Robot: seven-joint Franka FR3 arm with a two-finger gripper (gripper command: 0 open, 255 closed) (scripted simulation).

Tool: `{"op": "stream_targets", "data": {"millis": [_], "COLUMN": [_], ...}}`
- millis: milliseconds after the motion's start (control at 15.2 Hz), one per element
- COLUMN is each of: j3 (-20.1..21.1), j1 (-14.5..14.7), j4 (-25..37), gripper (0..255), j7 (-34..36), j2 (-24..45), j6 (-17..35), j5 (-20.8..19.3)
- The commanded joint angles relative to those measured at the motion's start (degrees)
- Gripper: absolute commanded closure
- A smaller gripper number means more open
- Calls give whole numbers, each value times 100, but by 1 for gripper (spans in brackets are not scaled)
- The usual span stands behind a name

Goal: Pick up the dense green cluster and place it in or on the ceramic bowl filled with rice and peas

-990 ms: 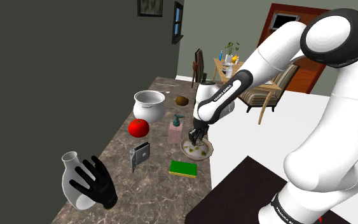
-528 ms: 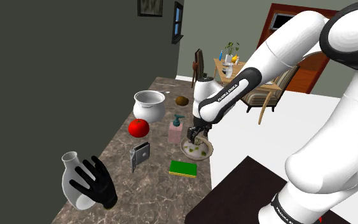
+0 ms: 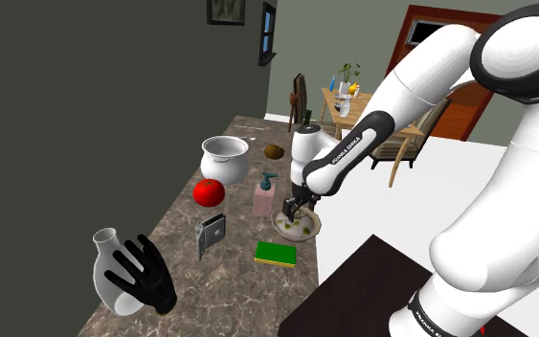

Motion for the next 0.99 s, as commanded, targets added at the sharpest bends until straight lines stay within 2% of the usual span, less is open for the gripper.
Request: {"op": "stream_targets", "data": {"millis": [0,462,528,924], "j3": [-30,-30,-30,-30], "j1": [7,8,8,8], "j4": [6,6,6,7], "gripper": [0,0,255,255], "j7": [62,62,62,63], "j2": [70,69,69,71], "j6": [53,52,52,52], "j5": [-89,-88,-88,-90]}}
